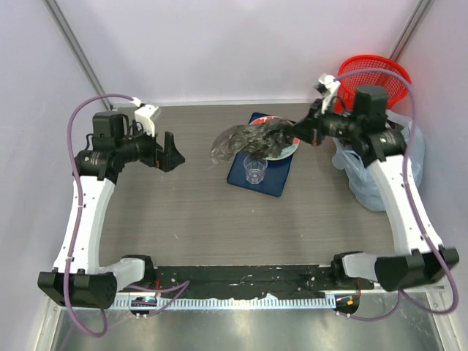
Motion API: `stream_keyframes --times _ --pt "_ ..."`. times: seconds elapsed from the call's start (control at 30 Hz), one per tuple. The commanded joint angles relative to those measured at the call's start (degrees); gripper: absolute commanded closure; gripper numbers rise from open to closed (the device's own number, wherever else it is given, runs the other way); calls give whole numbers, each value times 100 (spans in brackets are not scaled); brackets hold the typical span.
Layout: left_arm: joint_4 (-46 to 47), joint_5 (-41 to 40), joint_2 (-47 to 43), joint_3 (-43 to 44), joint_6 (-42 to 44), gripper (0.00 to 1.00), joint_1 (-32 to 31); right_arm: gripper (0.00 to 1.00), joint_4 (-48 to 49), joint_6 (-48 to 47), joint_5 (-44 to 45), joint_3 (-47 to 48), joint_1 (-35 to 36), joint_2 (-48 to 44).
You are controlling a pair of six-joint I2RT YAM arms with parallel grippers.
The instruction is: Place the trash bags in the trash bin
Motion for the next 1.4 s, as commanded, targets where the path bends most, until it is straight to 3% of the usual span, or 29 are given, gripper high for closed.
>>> stream_keyframes --times 0.0,0.17,0.33,0.57,0.67,0.77,0.83,1.0,1.17,1.37 --pt "450 861 -393 -351 1171 0 -217 99 677 942 33 239 397 602" --pt "1356 713 -1044 -1273 1788 0 -955 99 325 856 -12 635 925 1226" --pt "2375 152 -1256 -1662 1912 0 -1509 99 255 708 94 881 1338 1622" --pt "3658 -622 -1089 -2084 2043 0 -1606 99 -114 162 164 978 1883 1886" --pt "3791 -877 -974 -2040 2219 8 -1615 99 -194 214 59 1039 1901 2062" --pt "3809 -1018 -1062 -2022 2237 17 -1624 99 -211 319 -108 1022 1901 2185" --pt "3827 -940 -1228 -2101 2255 18 -1572 99 -211 442 -178 943 1901 2194" --pt "3143 -229 -1466 -1874 2193 9 -1054 99 -185 540 -276 645 1901 2106" --pt "2168 54 -1265 -1504 2790 5 -789 99 -351 312 -354 626 1892 2123" --pt "1910 414 -843 -1407 3617 0 -789 99 -544 188 -547 819 1918 2229"
